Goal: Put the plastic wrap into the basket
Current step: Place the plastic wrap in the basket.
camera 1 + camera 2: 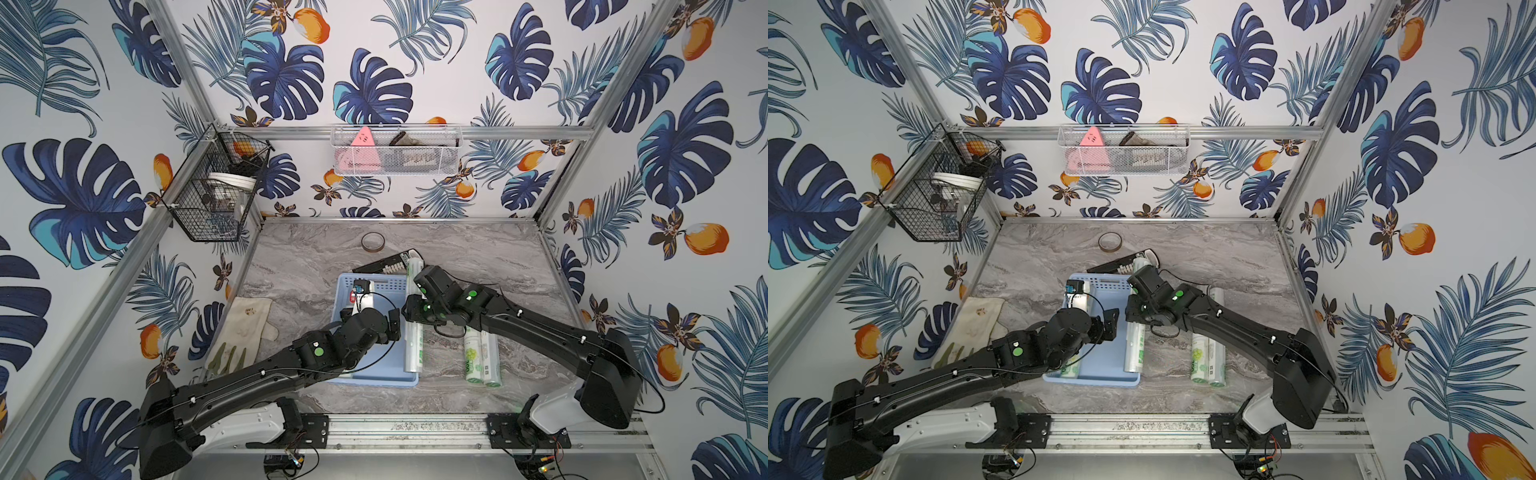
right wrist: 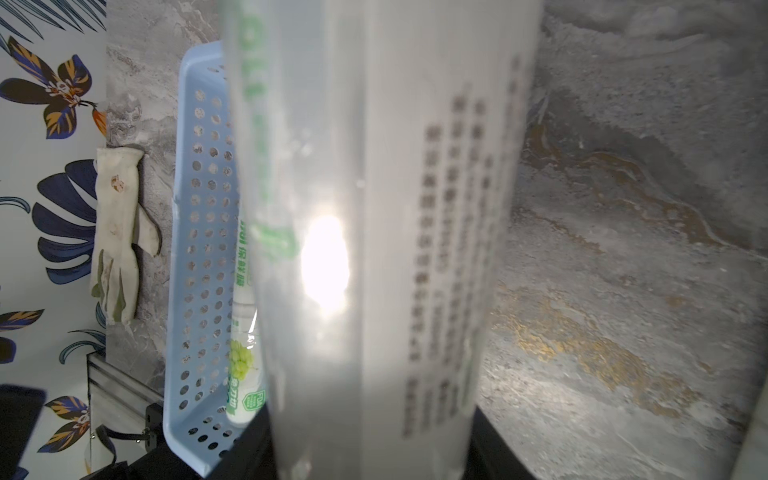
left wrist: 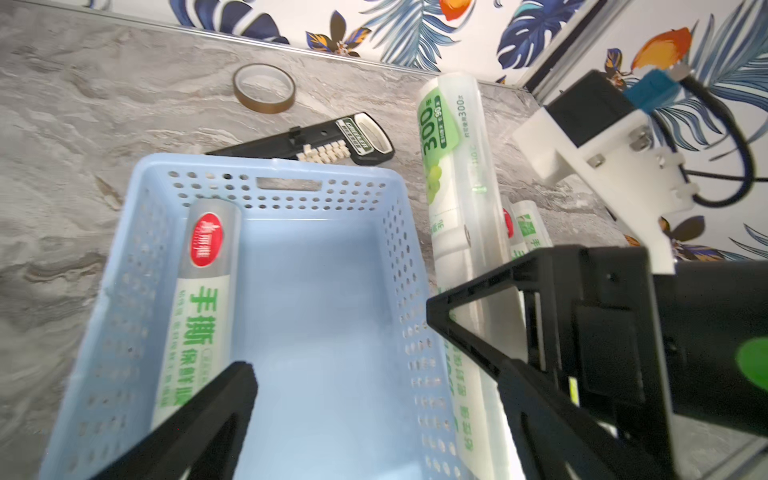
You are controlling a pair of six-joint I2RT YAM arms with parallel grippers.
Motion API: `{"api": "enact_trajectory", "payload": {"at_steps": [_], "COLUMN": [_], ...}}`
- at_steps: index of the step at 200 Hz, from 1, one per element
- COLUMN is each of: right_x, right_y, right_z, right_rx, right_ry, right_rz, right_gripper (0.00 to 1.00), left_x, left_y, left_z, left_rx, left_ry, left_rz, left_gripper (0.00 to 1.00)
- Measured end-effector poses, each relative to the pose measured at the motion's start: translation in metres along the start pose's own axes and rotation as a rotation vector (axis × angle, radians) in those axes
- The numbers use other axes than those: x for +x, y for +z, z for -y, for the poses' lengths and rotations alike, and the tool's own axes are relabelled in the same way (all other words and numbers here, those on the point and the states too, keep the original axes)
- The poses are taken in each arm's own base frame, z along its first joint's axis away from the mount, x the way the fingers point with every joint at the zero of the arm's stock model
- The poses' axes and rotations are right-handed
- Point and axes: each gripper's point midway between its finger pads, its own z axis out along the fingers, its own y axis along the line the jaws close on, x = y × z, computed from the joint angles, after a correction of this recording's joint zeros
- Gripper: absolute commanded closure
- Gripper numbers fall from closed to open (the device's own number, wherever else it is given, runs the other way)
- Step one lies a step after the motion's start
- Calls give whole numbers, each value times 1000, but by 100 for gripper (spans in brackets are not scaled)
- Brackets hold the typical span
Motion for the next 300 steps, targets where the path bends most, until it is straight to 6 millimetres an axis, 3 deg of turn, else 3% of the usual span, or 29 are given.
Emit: {"api": "enact_trajectory", "payload": {"at_steps": [63, 104, 150, 300], "right_x": [2, 5, 13, 25], "right_y": [39, 66, 88, 129], "right_z": [-25, -36, -40, -56], "right_rx": [-25, -34, -41, -75], "right_ry": [18, 27, 51, 48], "right_rz": [-44, -75, -120, -148], "right_gripper": [61, 61, 60, 60], "left_x": [-13, -2, 5, 18], "left_y": [-11, -4, 0, 5], "left_z": [-63, -90, -93, -94], "left_rx": [-143, -174, -153, -139], "left_ry": [-65, -115, -142, -148], "left_rz": [43, -19, -61, -113], "left_gripper": [1, 1, 1, 1]}}
